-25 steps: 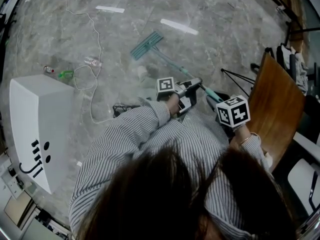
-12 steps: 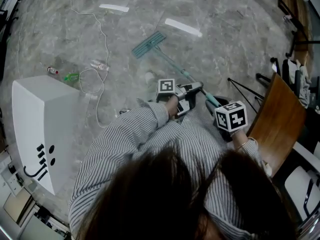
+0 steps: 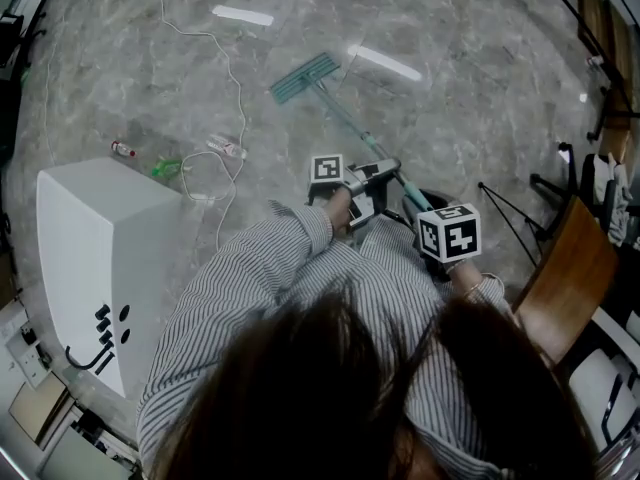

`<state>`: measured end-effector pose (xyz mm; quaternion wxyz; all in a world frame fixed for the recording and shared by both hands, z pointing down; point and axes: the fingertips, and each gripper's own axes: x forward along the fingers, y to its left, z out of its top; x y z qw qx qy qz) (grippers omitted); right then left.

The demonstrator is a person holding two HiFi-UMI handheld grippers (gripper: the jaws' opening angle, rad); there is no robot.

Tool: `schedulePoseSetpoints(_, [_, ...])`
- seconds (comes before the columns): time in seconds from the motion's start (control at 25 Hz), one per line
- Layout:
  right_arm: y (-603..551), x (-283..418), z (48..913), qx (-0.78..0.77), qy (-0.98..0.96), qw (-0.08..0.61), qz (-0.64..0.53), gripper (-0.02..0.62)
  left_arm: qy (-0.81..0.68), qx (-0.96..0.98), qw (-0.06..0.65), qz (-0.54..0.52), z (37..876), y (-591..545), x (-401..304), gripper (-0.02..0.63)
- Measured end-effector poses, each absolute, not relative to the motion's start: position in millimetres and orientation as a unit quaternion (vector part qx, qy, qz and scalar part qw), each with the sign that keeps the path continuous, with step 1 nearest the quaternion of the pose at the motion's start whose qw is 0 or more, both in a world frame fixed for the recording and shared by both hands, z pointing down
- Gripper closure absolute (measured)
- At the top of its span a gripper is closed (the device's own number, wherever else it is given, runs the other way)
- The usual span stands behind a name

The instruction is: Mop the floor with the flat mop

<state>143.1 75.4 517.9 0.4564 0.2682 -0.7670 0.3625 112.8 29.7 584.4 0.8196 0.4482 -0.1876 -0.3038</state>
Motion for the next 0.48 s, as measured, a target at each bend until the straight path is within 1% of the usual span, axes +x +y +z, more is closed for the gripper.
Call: schedulePoseSetpoints(0.48, [-20, 6, 543, 0.259, -0.782, 0.460, 0.332, 0.482, -0.215, 0.455, 0.804, -0.317, 608, -69, -27, 0.442])
